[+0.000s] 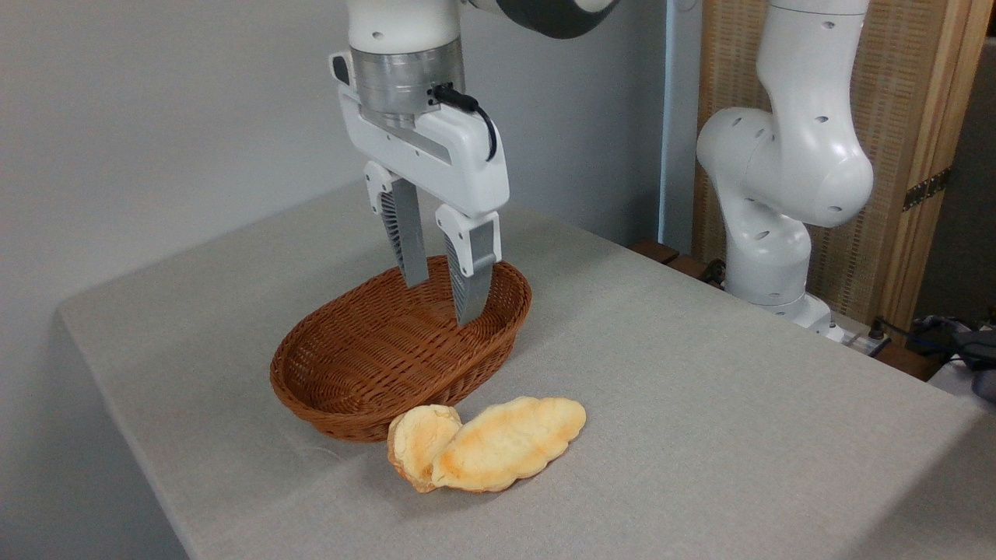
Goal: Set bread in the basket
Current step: 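Move the open gripper from above the basket down toward the long bread loaf, then lower the gripper onto the long golden loaf and close on it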
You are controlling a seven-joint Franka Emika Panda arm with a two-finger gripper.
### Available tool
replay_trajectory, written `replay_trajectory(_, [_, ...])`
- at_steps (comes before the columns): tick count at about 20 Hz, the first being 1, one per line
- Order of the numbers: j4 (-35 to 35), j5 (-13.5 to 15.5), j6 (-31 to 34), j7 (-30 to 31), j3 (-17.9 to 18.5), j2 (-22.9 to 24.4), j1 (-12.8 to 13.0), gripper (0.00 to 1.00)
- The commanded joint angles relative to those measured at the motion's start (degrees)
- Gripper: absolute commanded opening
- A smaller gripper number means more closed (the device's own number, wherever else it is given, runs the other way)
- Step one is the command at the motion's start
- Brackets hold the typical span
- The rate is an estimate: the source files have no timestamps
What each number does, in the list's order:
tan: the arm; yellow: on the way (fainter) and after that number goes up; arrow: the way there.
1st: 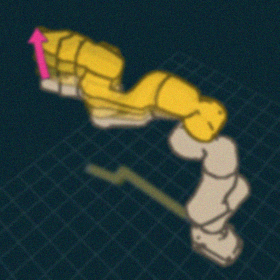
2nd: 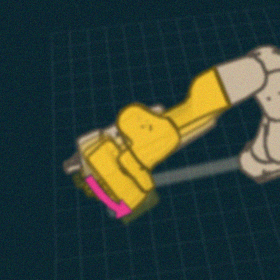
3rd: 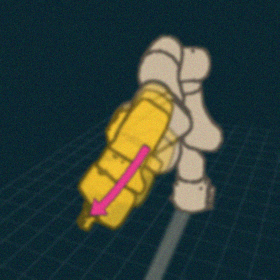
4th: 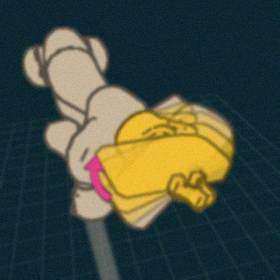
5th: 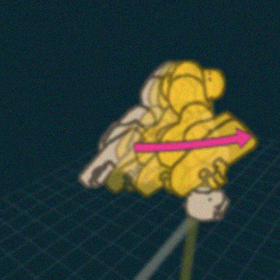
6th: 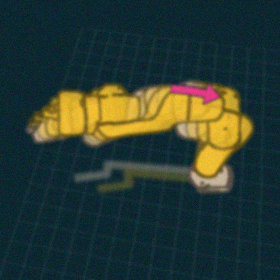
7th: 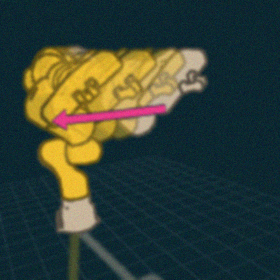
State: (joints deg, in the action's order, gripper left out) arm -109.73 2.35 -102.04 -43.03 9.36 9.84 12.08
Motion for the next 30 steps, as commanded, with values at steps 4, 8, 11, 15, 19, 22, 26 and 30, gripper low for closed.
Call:
replay_trajectory(4, [-2.2,-0.1,-0.1,-11.2,4.3,0.7,0.2,1.00])
replay_trajectory(8, [-4.0,-3.0,-1.3,-18.1,5.8,0.6,0.1,1.00])
replay_trajectory(11, [-7.1,-3.9,-5.3,-21.2,5.8,0.5,0.1,1.00])
replay_trajectory(15, [-10.8,-4.8,-10.0,-23.1,5.8,0.1,-0.4,1.00])
replay_trajectory(19, [-12.5,-5.3,-11.1,-26.1,5.9,-0.1,-1.2,1.00])
replay_trajectory(22, [-14.0,-5.3,-13.0,-26.4,5.9,-0.4,-1.4,1.00])
replay_trajectory(26, [-15.8,-5.3,-16.3,-26.4,6.2,-1.1,-1.5,1.00])
replay_trajectory(30, [-16.2,-5.3,-17.8,-26.5,6.2,-2.2,-1.5,1.00])
